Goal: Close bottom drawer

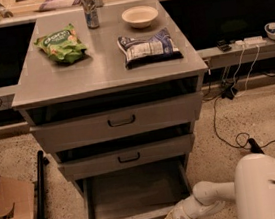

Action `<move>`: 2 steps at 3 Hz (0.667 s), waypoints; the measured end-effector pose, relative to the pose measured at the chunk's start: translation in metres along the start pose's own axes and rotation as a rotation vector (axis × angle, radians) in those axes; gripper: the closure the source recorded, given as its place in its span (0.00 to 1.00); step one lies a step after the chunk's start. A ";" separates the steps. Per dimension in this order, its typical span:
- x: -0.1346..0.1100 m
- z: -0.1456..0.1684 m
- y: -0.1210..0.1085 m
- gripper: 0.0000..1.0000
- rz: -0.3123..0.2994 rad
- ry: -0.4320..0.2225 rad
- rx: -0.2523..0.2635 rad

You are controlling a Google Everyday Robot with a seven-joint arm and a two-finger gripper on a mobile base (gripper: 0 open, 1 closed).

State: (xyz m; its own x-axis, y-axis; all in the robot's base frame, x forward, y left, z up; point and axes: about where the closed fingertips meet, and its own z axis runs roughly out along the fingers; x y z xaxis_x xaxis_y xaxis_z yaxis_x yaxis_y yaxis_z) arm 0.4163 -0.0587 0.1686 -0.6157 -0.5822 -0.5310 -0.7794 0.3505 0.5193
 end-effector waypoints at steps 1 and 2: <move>0.000 0.000 0.000 1.00 0.001 -0.004 0.003; -0.001 0.001 -0.003 1.00 0.003 -0.010 0.007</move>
Offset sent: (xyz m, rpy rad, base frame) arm 0.1789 -0.0022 -0.1753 0.1078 -0.1763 -0.3495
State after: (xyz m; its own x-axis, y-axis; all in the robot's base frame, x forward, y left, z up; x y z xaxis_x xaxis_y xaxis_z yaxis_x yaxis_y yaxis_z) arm 0.4186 -0.0583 0.1667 -0.6191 -0.5735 -0.5364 -0.7783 0.3574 0.5162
